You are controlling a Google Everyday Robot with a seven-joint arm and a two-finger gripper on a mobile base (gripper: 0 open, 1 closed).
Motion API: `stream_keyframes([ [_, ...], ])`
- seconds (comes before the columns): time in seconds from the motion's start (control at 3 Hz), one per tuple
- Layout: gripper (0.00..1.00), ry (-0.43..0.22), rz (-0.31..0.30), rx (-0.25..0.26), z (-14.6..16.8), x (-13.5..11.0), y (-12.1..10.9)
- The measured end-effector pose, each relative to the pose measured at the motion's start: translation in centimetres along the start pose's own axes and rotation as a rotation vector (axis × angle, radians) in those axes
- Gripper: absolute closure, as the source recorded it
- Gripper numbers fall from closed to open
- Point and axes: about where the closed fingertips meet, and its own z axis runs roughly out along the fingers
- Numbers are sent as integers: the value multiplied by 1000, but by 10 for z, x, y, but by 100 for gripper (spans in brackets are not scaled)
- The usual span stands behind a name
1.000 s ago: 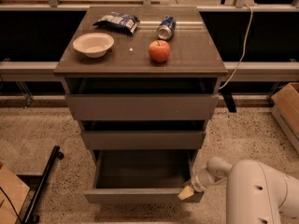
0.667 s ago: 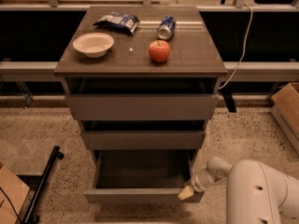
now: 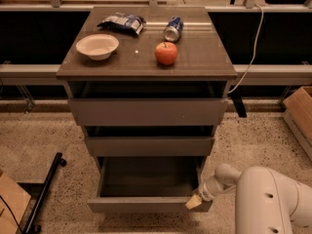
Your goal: Open bottom drawer
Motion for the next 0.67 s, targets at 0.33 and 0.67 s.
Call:
stream_keyframes([
  [0.33, 11, 0, 0, 0, 0, 0, 0],
  [0.67, 0, 68, 1, -2, -5, 16, 15],
])
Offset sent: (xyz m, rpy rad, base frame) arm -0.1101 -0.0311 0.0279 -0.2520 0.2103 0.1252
